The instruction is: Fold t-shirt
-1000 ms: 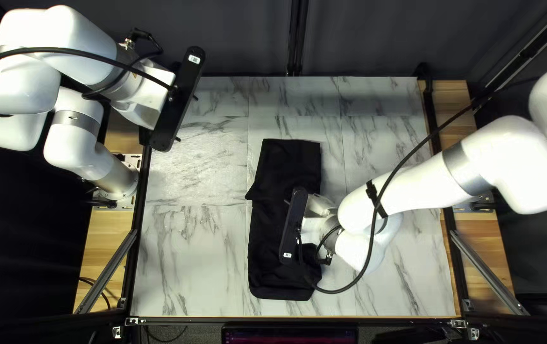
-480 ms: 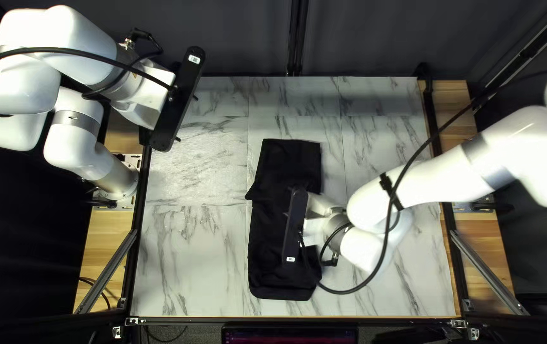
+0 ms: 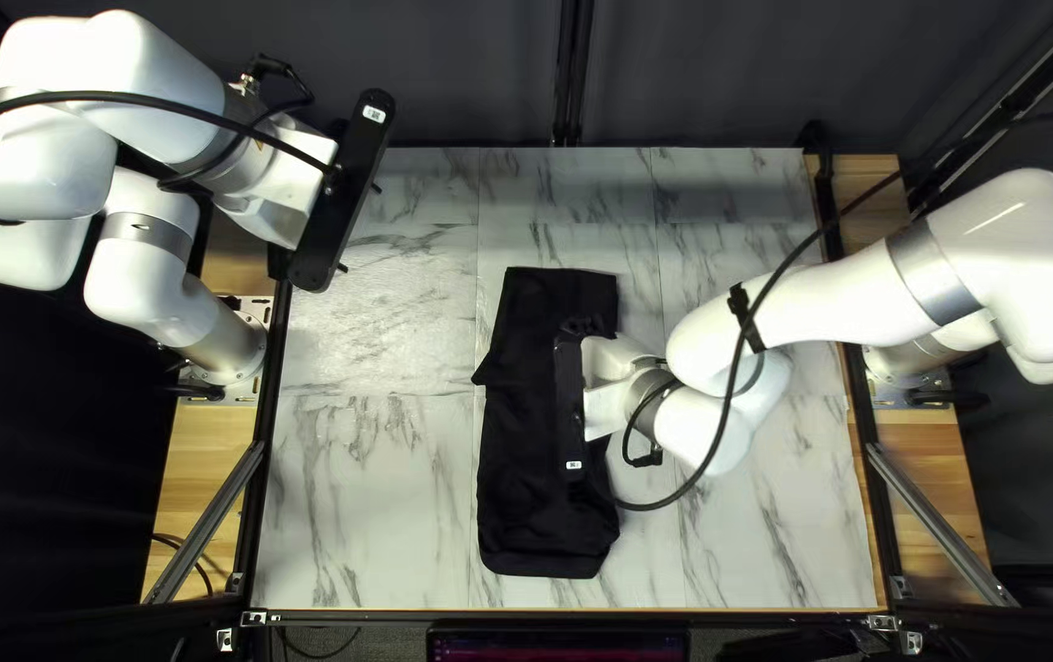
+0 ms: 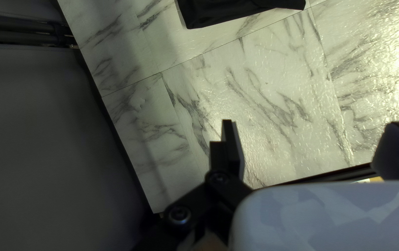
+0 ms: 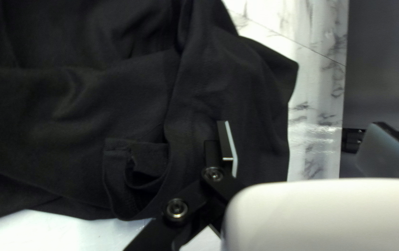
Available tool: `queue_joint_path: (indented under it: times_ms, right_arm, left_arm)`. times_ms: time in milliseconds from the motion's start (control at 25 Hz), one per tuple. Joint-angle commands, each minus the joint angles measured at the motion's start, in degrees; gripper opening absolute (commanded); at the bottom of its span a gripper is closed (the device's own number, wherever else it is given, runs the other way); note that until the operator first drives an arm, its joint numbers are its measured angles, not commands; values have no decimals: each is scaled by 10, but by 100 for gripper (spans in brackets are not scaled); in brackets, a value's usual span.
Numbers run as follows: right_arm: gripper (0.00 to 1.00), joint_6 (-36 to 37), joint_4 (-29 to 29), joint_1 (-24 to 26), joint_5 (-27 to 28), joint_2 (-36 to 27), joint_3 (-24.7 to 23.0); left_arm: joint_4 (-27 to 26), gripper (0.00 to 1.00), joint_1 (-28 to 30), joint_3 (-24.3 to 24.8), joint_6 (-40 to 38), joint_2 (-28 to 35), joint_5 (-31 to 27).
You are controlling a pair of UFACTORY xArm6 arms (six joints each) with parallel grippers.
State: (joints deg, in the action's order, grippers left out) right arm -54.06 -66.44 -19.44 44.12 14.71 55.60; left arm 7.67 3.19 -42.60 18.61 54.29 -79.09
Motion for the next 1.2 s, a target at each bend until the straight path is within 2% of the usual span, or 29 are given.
queue_joint_path:
  times_ms: [40,440,760,1200]
  right_arm:
    - [100,-7,11,-8,0,16,11]
    - [100,-29,8,-9,9,-1,-25]
    - [100,-39,26,-29,44,-25,-50]
    - [100,-38,36,-44,72,-10,-33]
  left_arm:
    - [0,100,0,0,0,0,0]
    - [0,100,0,0,0,0,0]
    - [0,100,0,0,0,0,0]
    - [0,100,0,0,0,0,0]
